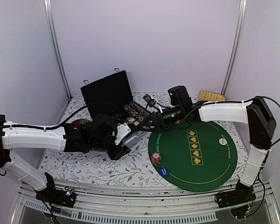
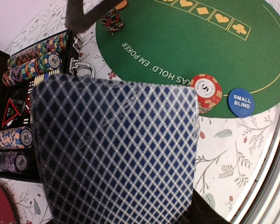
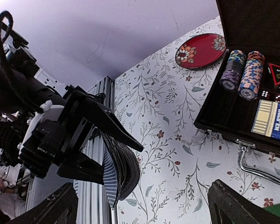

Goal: Distribute texas hold em gaming equipment
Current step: Pick up the poker card from the face-down deck piles.

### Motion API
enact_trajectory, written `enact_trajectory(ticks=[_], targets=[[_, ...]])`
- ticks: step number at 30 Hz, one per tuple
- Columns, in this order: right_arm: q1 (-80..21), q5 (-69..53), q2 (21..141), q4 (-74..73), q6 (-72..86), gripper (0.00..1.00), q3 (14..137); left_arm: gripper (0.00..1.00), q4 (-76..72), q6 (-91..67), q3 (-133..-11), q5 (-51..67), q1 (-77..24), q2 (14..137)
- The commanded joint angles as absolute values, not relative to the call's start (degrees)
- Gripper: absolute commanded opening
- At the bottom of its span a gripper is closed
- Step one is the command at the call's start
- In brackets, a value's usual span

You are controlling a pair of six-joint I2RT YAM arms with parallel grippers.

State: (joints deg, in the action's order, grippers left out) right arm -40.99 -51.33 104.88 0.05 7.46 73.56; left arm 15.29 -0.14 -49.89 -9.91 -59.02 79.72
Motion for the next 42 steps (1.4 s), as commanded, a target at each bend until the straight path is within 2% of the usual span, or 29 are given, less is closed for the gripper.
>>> enact_trajectory(ticks=[1, 6, 9, 16, 24, 28, 34, 42], targets=[[-44.5, -53.8, 108.8, -1.2, 6.9, 0.99, 77.8, 0.57, 15.0, 0.2, -51.9, -10.0, -58.3, 79.8], [-46.1, -51.6, 112.1, -0.1, 7.8, 1.00, 79.3, 0.56, 15.0, 0.0, -51.9, -10.0, -58.3, 79.7], [-46.2, -50.9, 113.5, 0.1, 9.0, 0.97, 79.9, 0.55, 14.9, 0.0, -51.8, -10.0, -58.3, 79.5], [-46.2, -46.3, 112.2, -4.8, 5.9, 0.76, 80.2, 0.54, 14.4, 0.2, -50.8, -9.9, -58.3, 78.9], [-46.1, -42.5, 109.2, -8.8, 3.9, 0.45, 80.6, 0.53, 14.6, 0.4, -50.6, -10.1, -58.4, 79.0], [-46.1, -41.1, 108.2, -11.2, 3.1, 0.38, 81.5, 0.53, 14.5, 0.3, -50.3, -10.3, -58.4, 78.9], [-46.1, -40.2, 106.5, -13.2, 2.3, 0.33, 81.6, 0.53, 13.9, -0.1, -49.7, -10.6, -58.3, 78.8], [-46.1, -39.8, 105.1, -16.6, 2.1, 0.11, 82.0, 0.53, 13.4, -0.9, -48.9, -10.9, -58.3, 78.7]])
